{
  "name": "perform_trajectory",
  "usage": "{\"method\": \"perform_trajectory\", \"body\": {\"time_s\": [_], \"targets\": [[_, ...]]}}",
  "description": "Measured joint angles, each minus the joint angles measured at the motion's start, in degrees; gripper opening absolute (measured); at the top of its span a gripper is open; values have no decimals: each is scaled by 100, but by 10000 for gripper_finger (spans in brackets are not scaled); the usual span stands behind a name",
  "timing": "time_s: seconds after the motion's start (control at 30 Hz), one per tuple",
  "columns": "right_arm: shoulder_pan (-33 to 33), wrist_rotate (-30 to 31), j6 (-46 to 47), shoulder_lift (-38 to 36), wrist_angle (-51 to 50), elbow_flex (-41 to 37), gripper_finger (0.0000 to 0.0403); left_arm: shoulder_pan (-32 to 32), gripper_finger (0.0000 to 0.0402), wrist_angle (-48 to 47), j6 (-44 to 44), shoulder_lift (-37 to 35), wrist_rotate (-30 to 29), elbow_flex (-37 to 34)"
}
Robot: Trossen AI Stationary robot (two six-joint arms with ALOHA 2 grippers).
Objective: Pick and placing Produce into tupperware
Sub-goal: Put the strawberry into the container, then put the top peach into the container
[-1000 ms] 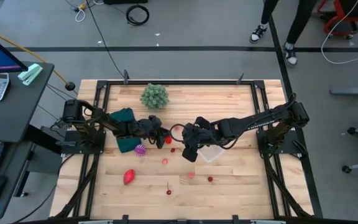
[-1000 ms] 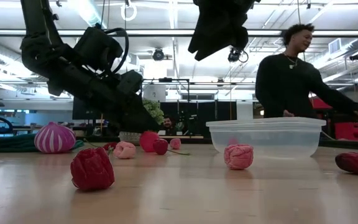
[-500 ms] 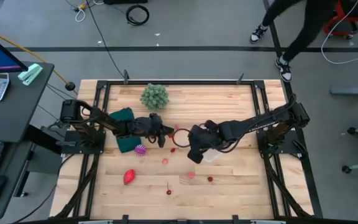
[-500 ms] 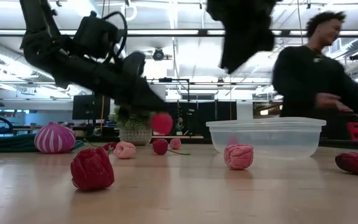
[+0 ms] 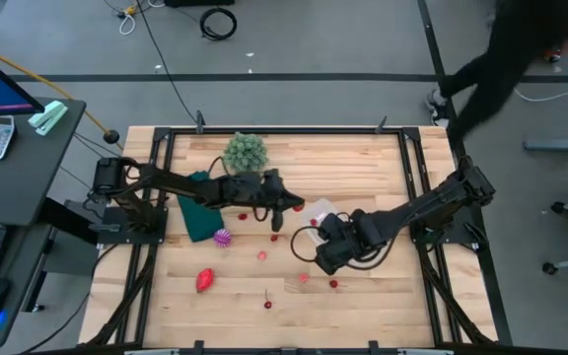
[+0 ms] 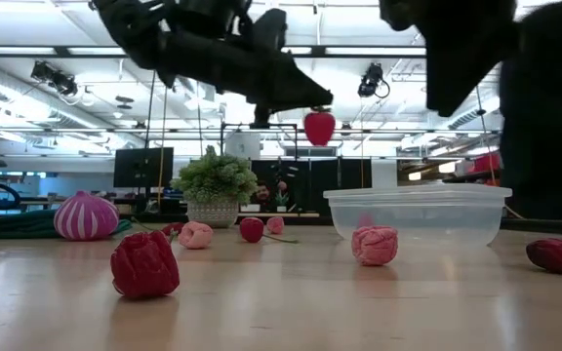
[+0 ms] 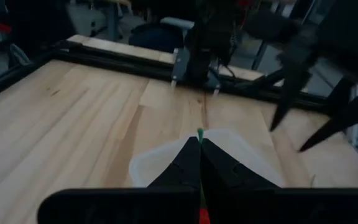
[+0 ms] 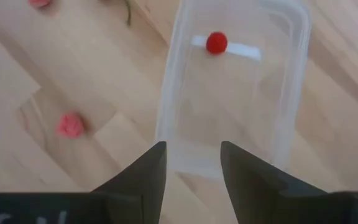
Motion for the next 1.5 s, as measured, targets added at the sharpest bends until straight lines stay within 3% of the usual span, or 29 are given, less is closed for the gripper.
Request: {"method": "perform_trajectory", "body": {"time_s": [0.13, 0.43, 0.6, 0.97, 1.27, 1.37, 1.5], "targets": [[203, 0, 399, 0, -48, 0, 160, -36, 7, 40, 46, 423, 3, 333], [857, -46, 2231, 0, -241, 0, 160, -114, 9, 312, -227, 1635, 37, 944], [1058, 51, 2557, 0, -400, 0, 160, -225, 7, 291, -253, 1960, 44, 1179], [1064, 96, 2561, 0, -377, 0, 160, -361, 26, 191, -213, 2023, 43, 1296], [1064, 96, 2563, 0, -329, 0, 160, -390, 8, -120, -182, 2023, 43, 1294], [1064, 96, 2563, 0, -321, 0, 160, -382, 20, -79, -143, 1973, 43, 1294], [1064, 96, 2562, 0, -323, 0, 160, -381, 54, -327, 579, 1767, 43, 1294]]}}
